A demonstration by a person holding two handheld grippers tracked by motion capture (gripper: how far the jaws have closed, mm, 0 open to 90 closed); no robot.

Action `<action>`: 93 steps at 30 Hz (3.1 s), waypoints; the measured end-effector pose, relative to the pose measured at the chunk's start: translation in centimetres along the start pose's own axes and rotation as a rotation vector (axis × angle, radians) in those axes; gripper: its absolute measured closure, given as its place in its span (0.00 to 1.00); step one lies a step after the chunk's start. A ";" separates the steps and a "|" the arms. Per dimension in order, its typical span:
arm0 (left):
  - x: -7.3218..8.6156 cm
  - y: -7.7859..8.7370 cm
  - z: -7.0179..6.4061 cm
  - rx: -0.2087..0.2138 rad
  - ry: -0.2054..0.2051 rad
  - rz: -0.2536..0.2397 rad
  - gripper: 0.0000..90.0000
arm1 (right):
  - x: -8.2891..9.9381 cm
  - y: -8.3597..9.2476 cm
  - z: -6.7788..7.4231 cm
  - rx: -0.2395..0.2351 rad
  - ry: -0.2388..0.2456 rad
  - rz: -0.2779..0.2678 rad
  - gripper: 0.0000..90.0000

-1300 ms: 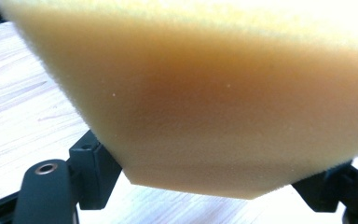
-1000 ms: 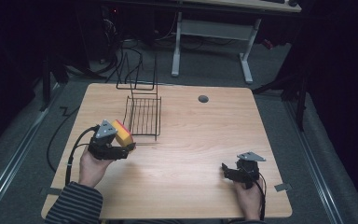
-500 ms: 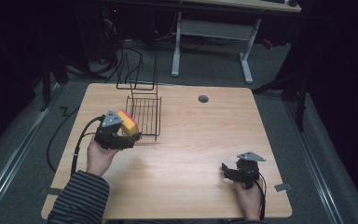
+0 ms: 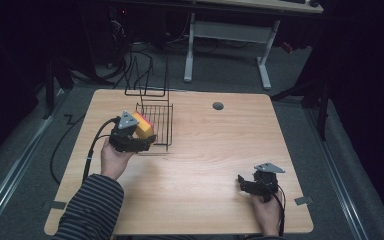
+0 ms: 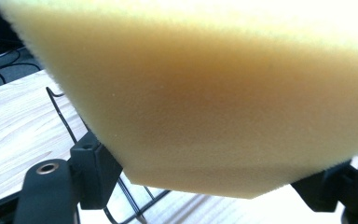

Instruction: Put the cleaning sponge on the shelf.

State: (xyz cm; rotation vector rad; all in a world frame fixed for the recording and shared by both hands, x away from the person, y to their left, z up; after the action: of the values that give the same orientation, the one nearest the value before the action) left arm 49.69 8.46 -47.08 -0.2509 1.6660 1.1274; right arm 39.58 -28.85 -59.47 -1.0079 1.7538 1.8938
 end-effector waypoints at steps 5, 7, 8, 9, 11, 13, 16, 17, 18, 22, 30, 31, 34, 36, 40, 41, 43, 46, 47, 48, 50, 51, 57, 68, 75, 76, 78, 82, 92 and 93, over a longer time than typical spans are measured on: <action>0.0 -1.0 0.5 -0.026 0.003 0.012 0.25 | 0.0 0.0 0.0 0.000 -0.002 -0.002 0.20; -0.1 -1.3 0.6 -0.033 -0.003 0.011 0.25 | 0.0 0.0 0.0 0.000 -0.001 -0.001 0.20; -0.2 -1.5 0.6 -0.032 -0.002 0.011 0.25 | 0.0 0.0 0.0 0.000 -0.001 -0.002 0.20; -0.2 -1.7 0.6 -0.032 0.004 0.011 0.25 | 0.0 0.0 0.0 0.000 -0.001 -0.001 0.20; -0.3 -2.1 0.7 -0.034 0.004 0.016 0.25 | 0.0 0.0 0.0 0.000 -0.002 -0.002 0.20; -0.3 -2.6 0.8 -0.037 0.009 0.020 0.25 | 0.0 0.0 0.0 0.000 -0.002 -0.002 0.20; -0.5 -3.2 0.9 -0.041 0.012 0.016 0.25 | 0.0 0.0 0.0 0.000 0.001 -0.002 0.20; -0.5 -3.4 0.9 -0.042 0.015 0.013 0.25 | 0.0 0.0 0.0 0.000 -0.001 -0.002 0.20; -0.5 -3.5 0.9 -0.042 0.021 0.015 0.25 | 0.0 0.0 0.0 0.000 0.000 0.000 0.20; -0.1 -4.3 1.4 -0.053 0.034 0.033 0.25 | 0.0 0.0 0.0 -0.001 0.001 -0.002 0.20; 0.1 -6.0 2.2 -0.076 0.051 0.058 0.25 | 0.0 0.0 0.0 -0.001 0.001 -0.002 0.20; 0.0 -6.1 2.2 -0.075 0.049 0.059 0.25 | 0.0 0.0 0.0 -0.001 -0.001 -0.002 0.20; -0.4 -6.8 2.0 -0.068 0.045 0.061 0.25 | 0.0 0.0 0.0 -0.001 -0.001 -0.001 0.20; -0.5 -7.2 2.0 -0.064 0.054 0.073 0.25 | 0.0 0.0 0.0 -0.001 0.001 -0.002 0.20; -0.8 -8.0 2.0 -0.067 0.049 0.088 0.25 | 0.0 0.0 0.0 -0.001 0.001 -0.001 0.20; -0.9 -8.2 1.9 -0.066 0.053 0.086 0.25 | 0.0 0.0 0.0 -0.001 0.001 -0.002 0.20; -1.0 -8.5 2.0 -0.067 0.062 0.090 0.25 | 0.0 0.0 0.0 -0.001 0.002 -0.002 0.20; -0.6 -9.0 2.4 -0.079 0.066 0.122 0.25 | 0.0 0.0 0.0 -0.001 0.002 -0.002 0.20; -0.6 -9.2 2.5 -0.082 0.066 0.124 0.25 | 0.0 0.0 0.0 -0.001 0.001 -0.002 0.20; -0.6 -9.4 2.5 -0.087 0.067 0.127 0.25 | 0.0 0.0 0.0 -0.001 0.001 -0.002 0.20; -0.7 -9.5 2.7 -0.088 0.070 0.135 0.25 | 0.0 0.0 0.0 0.000 -0.001 -0.001 0.20; -0.8 -9.6 2.8 -0.089 0.064 0.141 0.25 | 0.0 0.0 0.0 -0.001 0.001 0.000 0.20; -0.9 -10.2 3.1 -0.095 0.085 0.147 0.25 | 0.0 0.0 0.0 0.000 0.000 0.001 0.20; 0.0 -10.9 3.5 -0.106 0.105 0.190 0.25 | 0.0 0.0 0.0 -0.001 0.003 -0.001 0.20; 0.5 -11.2 3.8 -0.117 0.112 0.210 0.25 | 0.0 0.0 0.0 -0.001 0.002 -0.002 0.20; 0.5 -11.2 3.8 -0.112 0.117 0.211 0.25 | 0.0 0.0 0.0 -0.001 0.002 -0.002 0.20; 0.6 -11.2 3.9 -0.106 0.127 0.209 0.24 | 0.0 0.0 0.0 -0.001 0.002 -0.002 0.20; 0.6 -11.3 3.9 -0.101 0.128 0.212 0.24 | 0.0 0.0 0.0 -0.001 0.002 -0.002 0.20; 0.8 -11.4 3.6 -0.078 0.135 0.219 0.19 | 0.0 0.0 0.0 -0.001 0.002 -0.002 0.20; 0.8 -11.4 3.6 -0.073 0.140 0.219 0.18 | 0.0 0.0 0.0 -0.001 -0.001 -0.001 0.20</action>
State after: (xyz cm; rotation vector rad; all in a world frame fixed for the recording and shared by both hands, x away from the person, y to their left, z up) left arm 59.05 5.43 -54.01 -0.2009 1.8106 1.3629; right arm 39.58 -28.83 -59.47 -1.0083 1.7514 1.8941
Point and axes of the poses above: each handheld gripper's, and its own axes: y roughly backward along the jaws, x roughly out of its underside, z roughly to its left, the point moved 9 cm from there along -y, roughly forward along the jaws, and after that the axes turned 1 degree about y, right-handed, at the moved point
